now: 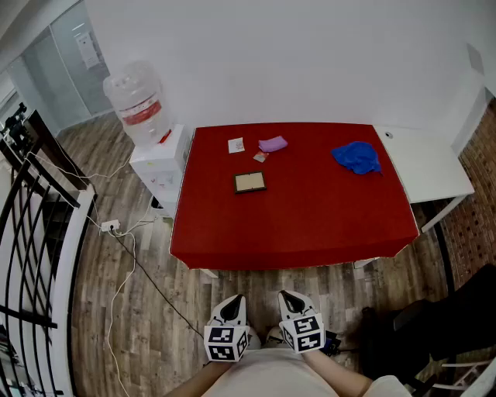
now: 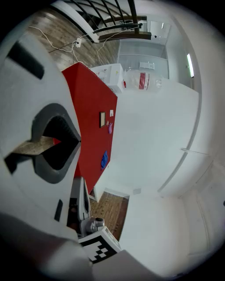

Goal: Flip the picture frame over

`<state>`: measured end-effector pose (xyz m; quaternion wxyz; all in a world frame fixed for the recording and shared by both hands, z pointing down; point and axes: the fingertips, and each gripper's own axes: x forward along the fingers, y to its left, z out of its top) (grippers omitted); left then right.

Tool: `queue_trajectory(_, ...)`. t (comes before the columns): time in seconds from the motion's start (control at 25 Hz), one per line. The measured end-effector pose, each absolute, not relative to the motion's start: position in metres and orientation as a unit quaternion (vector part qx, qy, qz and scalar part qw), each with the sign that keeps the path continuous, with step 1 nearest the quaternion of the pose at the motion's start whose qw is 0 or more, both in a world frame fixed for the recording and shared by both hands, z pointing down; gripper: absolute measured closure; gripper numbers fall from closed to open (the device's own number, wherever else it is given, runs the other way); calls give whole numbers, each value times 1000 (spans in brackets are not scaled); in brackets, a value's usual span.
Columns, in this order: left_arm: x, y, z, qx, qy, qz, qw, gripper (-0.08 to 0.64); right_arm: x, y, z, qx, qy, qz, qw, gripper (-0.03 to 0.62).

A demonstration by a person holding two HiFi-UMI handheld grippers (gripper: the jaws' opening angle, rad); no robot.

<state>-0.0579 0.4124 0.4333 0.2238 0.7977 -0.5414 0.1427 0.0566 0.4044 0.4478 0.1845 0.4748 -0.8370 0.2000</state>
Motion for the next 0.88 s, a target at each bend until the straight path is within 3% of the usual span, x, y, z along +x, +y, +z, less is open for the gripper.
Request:
queue_trajectory(0.28,-63,369,443,798,-537,144,232,557,53,366,453,476,-835,202,190,589)
queue_trajectory(0.88,-112,168,433,826,-501,144,214,557,4,183,449,512,-815,197,188,588)
